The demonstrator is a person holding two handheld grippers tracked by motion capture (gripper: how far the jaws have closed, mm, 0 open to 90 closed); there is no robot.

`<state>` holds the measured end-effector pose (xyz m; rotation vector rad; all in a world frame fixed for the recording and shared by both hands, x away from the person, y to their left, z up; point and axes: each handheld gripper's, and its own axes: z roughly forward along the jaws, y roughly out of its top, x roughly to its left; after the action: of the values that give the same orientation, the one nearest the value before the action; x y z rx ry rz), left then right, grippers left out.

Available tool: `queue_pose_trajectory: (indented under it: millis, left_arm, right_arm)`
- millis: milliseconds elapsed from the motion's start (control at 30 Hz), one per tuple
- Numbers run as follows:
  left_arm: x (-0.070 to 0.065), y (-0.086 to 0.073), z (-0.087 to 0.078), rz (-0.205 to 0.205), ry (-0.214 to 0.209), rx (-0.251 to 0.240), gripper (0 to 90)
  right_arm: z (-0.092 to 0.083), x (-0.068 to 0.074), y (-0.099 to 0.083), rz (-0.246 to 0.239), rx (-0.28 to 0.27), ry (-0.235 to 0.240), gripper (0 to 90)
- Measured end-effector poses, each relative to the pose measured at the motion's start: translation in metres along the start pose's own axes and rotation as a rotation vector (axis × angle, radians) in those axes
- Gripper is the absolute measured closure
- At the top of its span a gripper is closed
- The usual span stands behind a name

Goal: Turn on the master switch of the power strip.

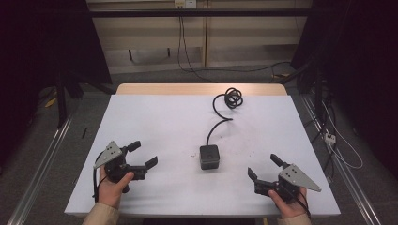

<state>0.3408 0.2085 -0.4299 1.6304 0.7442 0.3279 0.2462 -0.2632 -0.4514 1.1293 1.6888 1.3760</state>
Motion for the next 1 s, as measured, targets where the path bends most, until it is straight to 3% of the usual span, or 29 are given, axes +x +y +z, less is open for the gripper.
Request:
queue_pose_trajectory:
  millis: [1000]
  left_arm:
    - [-0.019, 0.007, 0.036, 0.001, -0.058, 0.028, 4.6]
  right_arm:
    - [0.0, 0.0, 0.0, -0.002, 0.004, 0.002, 5.7]
